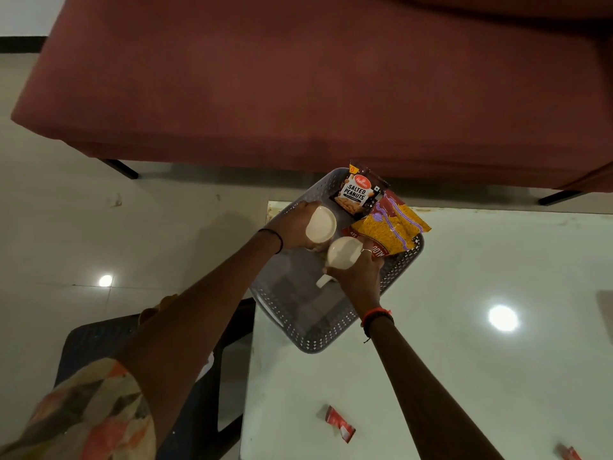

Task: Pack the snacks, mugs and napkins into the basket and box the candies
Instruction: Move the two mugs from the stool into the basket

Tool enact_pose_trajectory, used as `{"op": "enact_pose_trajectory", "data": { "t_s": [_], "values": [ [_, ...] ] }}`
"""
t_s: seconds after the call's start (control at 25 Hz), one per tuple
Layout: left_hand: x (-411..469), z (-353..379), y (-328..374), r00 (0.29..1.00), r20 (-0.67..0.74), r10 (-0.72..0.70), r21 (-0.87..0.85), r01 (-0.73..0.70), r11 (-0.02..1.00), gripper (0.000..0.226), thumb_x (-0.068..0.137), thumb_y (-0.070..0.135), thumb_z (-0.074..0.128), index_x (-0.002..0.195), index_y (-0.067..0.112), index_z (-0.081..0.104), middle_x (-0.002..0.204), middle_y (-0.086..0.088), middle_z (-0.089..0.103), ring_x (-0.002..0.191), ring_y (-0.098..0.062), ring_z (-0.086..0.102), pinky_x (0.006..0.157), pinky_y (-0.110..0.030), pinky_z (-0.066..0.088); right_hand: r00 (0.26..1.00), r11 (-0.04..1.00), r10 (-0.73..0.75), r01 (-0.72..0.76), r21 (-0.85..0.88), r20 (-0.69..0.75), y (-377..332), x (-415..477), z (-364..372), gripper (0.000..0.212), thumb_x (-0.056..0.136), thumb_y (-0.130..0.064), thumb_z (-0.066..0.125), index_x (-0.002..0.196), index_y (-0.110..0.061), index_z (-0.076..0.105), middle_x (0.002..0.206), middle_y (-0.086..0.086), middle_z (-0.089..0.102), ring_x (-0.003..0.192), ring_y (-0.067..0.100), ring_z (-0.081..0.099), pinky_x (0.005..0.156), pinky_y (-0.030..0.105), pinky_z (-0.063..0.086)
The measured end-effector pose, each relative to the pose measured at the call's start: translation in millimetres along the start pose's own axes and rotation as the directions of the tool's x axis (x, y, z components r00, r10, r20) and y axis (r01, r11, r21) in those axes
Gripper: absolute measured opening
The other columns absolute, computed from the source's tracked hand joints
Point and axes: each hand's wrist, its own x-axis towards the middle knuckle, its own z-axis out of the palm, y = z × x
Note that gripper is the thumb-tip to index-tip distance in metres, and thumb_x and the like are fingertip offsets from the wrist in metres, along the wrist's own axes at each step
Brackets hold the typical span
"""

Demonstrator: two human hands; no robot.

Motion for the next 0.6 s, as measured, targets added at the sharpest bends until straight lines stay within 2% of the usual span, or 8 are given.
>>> {"op": "enact_pose_trajectory", "data": {
  "t_s": [0.24, 0.44, 0.6],
  "values": [
    [-0.4, -0.1, 0.7, 0.999, -0.033, 0.005, 0.033, -0.004, 0.999, 0.099, 0.063, 0.03, 0.08, 0.14, 0.009, 0.023, 0.146, -0.016, 0.034, 0.133, -0.031, 0.035, 0.11, -0.04, 0.032, 0.999, 0.997, -0.012, 0.015, -0.075, 0.042, -2.3, 6.3, -5.2, 0.079, 0.061, -0.019, 0.085, 0.125, -0.006, 0.042, 0.135, 0.019, 0.033, 0.115, 0.039, 0.048, 0.094, 0.047, 0.049],
    [0.1, -1.0, 0.7, 0.999, -0.03, 0.012, 0.05, -0.01, 0.999, 0.1, 0.063, 0.029, 0.081, 0.141, 0.007, 0.021, 0.146, -0.017, 0.033, 0.134, -0.031, 0.033, 0.111, -0.04, 0.031, 0.997, 0.99, -0.037, 0.045, -0.134, 0.065, -2.3, 4.8, -7.6, 0.081, 0.062, -0.017, 0.084, 0.129, -0.006, 0.04, 0.135, 0.021, 0.033, 0.116, 0.039, 0.047, 0.097, 0.049, 0.047],
    [-0.7, -0.7, -1.7, 1.0, -0.012, -0.004, 0.056, 0.004, 0.998, 0.109, 0.063, 0.026, 0.081, 0.144, 0.007, 0.01, 0.147, -0.021, 0.027, 0.134, -0.035, 0.032, 0.111, -0.044, 0.032, 0.997, 0.984, -0.031, 0.044, -0.173, 0.075, -4.1, 1.4, -8.2, 0.084, 0.063, -0.02, 0.084, 0.131, -0.005, 0.038, 0.135, 0.021, 0.033, 0.117, 0.04, 0.047, 0.096, 0.049, 0.046]
  ]
}}
